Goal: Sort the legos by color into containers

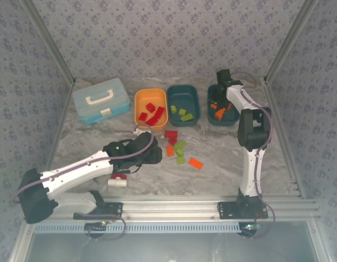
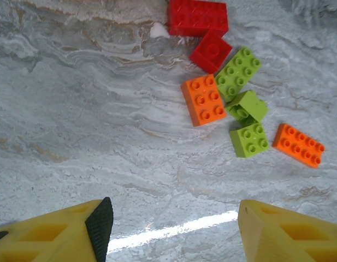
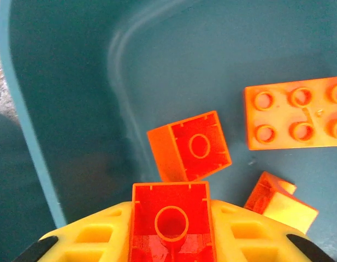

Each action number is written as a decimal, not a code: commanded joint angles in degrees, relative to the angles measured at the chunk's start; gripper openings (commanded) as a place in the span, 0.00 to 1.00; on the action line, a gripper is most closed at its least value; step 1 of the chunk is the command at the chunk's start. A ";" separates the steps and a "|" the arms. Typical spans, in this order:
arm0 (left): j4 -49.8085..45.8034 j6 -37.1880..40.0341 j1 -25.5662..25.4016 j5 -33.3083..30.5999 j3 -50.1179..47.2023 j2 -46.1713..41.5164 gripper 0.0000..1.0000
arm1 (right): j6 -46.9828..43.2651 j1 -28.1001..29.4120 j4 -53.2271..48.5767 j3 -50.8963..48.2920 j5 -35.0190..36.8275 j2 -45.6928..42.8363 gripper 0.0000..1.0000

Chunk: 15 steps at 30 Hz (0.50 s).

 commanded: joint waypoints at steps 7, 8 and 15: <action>2.15 -4.50 -0.66 1.25 2.11 6.56 0.66 | -0.08 0.27 -4.56 1.48 1.13 -4.60 0.64; 2.34 -5.32 -0.66 1.57 2.22 7.37 0.66 | -0.28 0.42 -4.57 1.35 1.49 -6.49 0.66; 6.22 -8.45 -0.97 4.94 3.90 12.94 0.68 | -2.67 4.75 -2.23 -9.09 5.31 -26.89 0.63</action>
